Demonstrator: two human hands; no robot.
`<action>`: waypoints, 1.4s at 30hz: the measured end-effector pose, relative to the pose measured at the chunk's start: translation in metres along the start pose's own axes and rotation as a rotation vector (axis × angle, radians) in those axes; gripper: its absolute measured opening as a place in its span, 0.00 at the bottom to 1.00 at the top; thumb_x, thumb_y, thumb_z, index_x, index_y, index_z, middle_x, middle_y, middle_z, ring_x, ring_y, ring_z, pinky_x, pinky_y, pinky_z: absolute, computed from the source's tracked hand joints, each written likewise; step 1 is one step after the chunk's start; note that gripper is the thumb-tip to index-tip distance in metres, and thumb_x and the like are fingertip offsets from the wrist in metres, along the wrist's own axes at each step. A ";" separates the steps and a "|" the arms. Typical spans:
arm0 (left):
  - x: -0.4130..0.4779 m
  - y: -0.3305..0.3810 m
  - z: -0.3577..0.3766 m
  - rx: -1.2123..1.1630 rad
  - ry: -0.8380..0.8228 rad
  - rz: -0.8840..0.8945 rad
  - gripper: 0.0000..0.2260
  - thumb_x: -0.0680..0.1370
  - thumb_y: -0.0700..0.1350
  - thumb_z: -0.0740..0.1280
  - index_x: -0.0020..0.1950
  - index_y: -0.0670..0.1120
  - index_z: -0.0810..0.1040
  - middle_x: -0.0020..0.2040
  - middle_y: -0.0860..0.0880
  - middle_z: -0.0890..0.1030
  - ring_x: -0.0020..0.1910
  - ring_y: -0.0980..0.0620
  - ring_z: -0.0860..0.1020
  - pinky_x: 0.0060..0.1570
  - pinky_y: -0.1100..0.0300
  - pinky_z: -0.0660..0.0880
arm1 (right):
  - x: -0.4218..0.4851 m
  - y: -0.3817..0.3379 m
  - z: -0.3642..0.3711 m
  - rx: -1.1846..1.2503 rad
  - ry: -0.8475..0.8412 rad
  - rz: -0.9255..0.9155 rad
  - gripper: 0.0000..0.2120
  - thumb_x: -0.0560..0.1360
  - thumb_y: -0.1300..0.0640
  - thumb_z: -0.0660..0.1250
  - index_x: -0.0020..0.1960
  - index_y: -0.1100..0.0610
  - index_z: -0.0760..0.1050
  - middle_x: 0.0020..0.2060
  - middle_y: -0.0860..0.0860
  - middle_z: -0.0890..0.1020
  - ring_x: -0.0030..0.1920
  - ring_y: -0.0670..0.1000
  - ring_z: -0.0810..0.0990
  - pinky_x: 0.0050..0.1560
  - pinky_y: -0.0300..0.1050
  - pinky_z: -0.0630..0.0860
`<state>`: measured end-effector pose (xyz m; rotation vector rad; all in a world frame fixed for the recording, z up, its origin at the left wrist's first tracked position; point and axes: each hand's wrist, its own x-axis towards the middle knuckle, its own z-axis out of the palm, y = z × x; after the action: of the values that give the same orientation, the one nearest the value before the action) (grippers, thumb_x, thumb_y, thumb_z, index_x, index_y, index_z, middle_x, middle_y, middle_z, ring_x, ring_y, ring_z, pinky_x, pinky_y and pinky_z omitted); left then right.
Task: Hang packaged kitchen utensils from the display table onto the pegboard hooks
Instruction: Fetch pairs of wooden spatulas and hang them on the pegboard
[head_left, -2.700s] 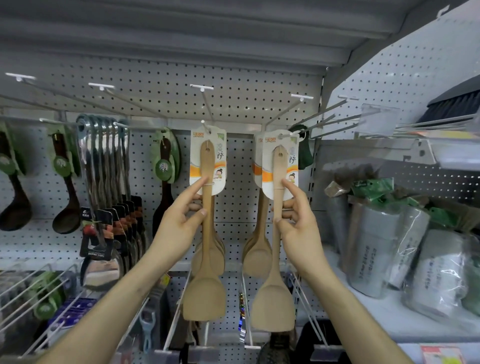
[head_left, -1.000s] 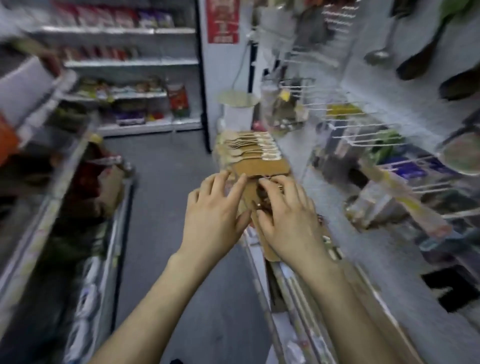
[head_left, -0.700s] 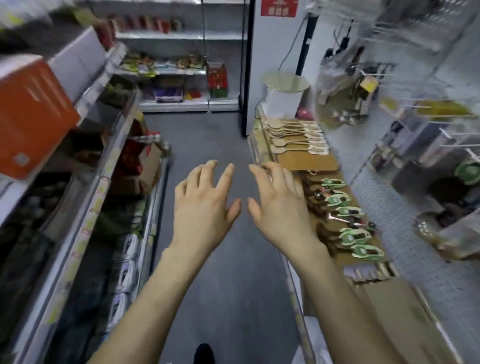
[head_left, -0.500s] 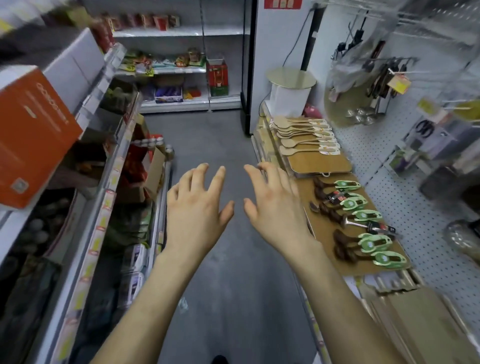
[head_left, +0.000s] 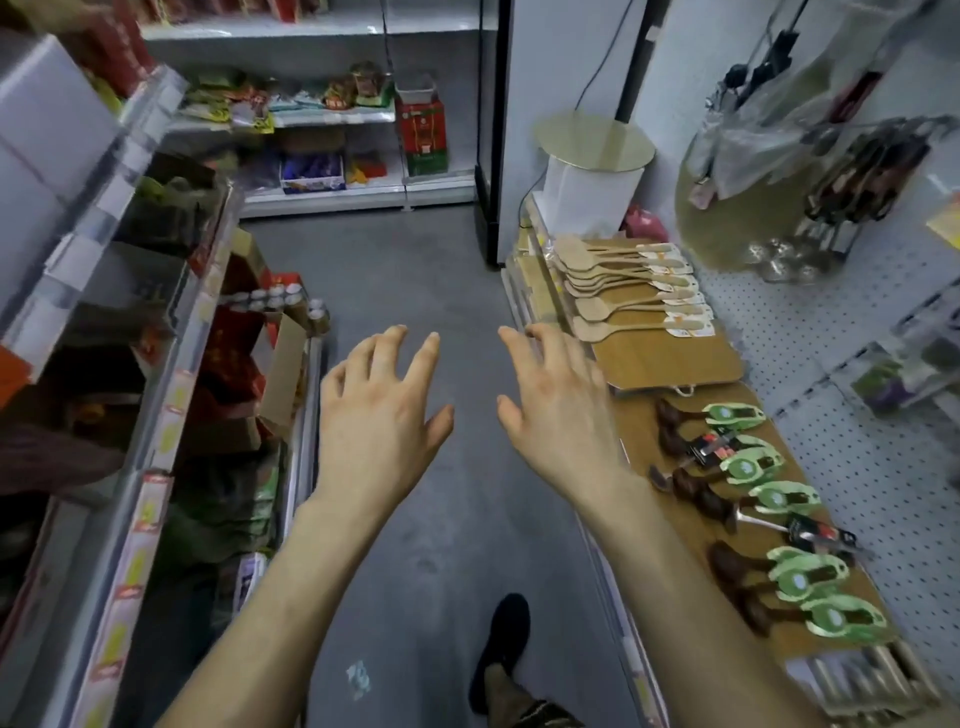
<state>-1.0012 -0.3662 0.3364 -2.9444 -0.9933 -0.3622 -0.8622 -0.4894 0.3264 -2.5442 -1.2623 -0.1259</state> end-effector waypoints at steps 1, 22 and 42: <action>0.019 -0.005 0.002 0.019 -0.012 -0.014 0.34 0.78 0.59 0.72 0.82 0.50 0.69 0.79 0.42 0.70 0.77 0.38 0.69 0.66 0.40 0.72 | 0.020 0.004 0.002 0.005 -0.008 0.003 0.34 0.80 0.50 0.71 0.83 0.50 0.62 0.77 0.54 0.68 0.77 0.57 0.67 0.73 0.59 0.70; 0.424 -0.081 0.126 -0.049 -0.186 0.268 0.34 0.76 0.56 0.77 0.79 0.49 0.74 0.76 0.40 0.73 0.72 0.35 0.73 0.60 0.37 0.75 | 0.361 0.064 0.117 0.076 -0.049 0.376 0.31 0.79 0.52 0.70 0.80 0.51 0.66 0.73 0.53 0.70 0.71 0.58 0.72 0.68 0.58 0.73; 0.613 0.147 0.301 -0.184 -0.412 1.033 0.27 0.79 0.54 0.70 0.77 0.50 0.73 0.74 0.44 0.74 0.68 0.38 0.75 0.59 0.40 0.76 | 0.378 0.260 0.190 0.220 -0.010 1.108 0.31 0.81 0.53 0.68 0.82 0.51 0.64 0.74 0.53 0.68 0.72 0.58 0.71 0.68 0.58 0.74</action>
<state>-0.3760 -0.0927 0.1887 -3.2307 0.6678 0.2039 -0.4358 -0.2913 0.1655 -2.6364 0.2421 0.2499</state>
